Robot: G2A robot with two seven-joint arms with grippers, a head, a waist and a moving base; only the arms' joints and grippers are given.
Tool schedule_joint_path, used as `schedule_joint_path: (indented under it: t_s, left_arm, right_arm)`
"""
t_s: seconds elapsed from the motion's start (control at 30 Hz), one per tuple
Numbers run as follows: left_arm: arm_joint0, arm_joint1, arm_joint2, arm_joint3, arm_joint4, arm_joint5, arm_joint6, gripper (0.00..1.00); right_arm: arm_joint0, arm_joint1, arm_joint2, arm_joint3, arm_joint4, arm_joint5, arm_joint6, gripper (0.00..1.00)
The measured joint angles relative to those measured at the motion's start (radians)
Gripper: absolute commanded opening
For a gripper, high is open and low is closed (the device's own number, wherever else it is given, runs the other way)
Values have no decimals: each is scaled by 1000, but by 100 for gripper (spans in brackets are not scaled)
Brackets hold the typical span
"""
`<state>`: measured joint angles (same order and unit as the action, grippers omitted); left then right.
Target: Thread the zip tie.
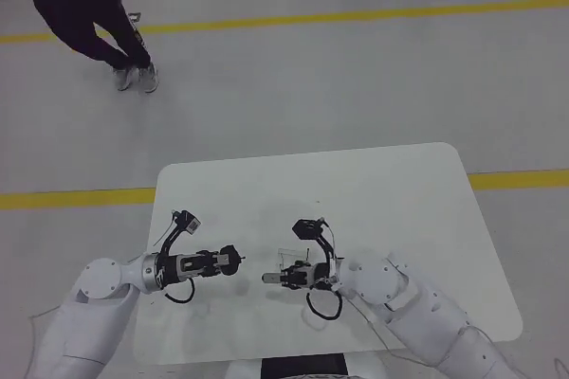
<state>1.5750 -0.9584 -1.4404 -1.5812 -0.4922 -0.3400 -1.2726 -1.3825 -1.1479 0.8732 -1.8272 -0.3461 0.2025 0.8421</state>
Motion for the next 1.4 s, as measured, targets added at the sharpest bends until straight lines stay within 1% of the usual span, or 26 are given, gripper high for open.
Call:
schedule_joint_path:
  t_s: [0.03,0.1,0.17,0.3,0.37,0.6,0.67,0.77,0.83,0.97,1.07,1.33,1.4]
  left_arm:
    - [0,0,0,0,0,0,0,0]
    - [0,0,0,0,0,0,0,0]
    - [0,0,0,0,0,0,0,0]
    - [0,0,0,0,0,0,0,0]
    - [0,0,0,0,0,0,0,0]
    - [0,0,0,0,0,0,0,0]
    - [0,0,0,0,0,0,0,0]
    - [0,0,0,0,0,0,0,0]
    - [0,0,0,0,0,0,0,0]
    - [0,0,0,0,0,0,0,0]
    - [0,0,0,0,0,0,0,0]
    - [0,0,0,0,0,0,0,0]
    - [0,0,0,0,0,0,0,0]
  right_arm:
    - [11,2,-5,-15,-39,20,21,100]
    - [46,6,-26,-55,-150,87,96,100]
    - [85,6,-54,-81,-237,139,180,100]
    - [157,-7,-109,-73,-366,138,328,100]
    - [174,-15,-130,-80,-418,137,361,100]
    - [171,-15,-130,-81,-415,133,337,100]
    - [175,-16,-140,-78,-423,96,325,100]
    - [214,-24,-165,-69,-443,70,364,100]
    - [245,-35,-188,-53,-443,69,387,100]
    - [315,-66,-249,12,-425,85,418,100]
    - [347,-84,-290,46,-426,80,431,100]
    - [351,-86,-294,49,-432,86,426,100]
    - [344,-87,-298,54,-429,70,414,100]
